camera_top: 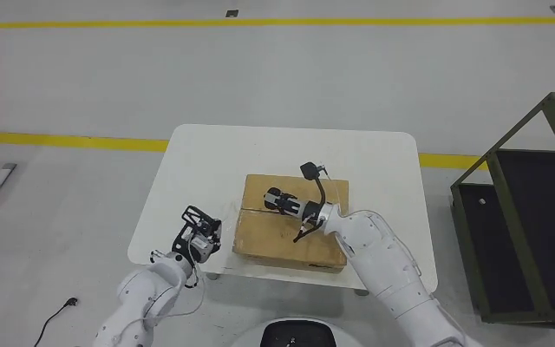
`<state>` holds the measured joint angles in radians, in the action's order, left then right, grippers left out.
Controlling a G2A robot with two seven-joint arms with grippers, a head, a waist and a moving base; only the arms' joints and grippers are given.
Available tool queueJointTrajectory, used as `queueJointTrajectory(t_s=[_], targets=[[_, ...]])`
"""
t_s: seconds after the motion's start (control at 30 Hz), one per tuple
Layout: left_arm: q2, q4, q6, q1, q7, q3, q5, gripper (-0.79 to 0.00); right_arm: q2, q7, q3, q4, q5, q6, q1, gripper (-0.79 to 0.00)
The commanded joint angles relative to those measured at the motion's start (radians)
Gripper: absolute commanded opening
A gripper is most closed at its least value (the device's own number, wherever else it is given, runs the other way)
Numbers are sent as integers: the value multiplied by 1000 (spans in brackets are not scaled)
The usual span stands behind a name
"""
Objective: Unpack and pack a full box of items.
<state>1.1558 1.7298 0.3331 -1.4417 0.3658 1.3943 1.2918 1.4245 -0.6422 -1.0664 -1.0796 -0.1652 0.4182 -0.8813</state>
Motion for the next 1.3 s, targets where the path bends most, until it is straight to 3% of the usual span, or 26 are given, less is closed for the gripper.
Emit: queueJointTrajectory(t_s=[0.0,0.33,0.77,0.8,0.87,0.9,1.27], targets=[[1,-6,-1,9,51,14,-107,-785,1,1,4,8,2,1,3,-785],[10,-69,-107,68,313,81,-657,-785,3,6,20,42,2,0,16,-785],[20,-189,-326,102,443,133,-1203,-785,0,2,25,51,4,0,18,-785],[20,-196,-332,105,446,133,-1218,-622,-1,1,25,50,4,0,19,-785],[19,-203,-333,110,450,130,-1221,-419,-2,1,25,50,4,0,18,-785],[18,-205,-331,111,453,128,-1214,0,-2,1,24,50,4,1,17,-785],[18,-205,-331,111,453,128,-1214,0,-7,-2,23,38,7,2,9,-785]])
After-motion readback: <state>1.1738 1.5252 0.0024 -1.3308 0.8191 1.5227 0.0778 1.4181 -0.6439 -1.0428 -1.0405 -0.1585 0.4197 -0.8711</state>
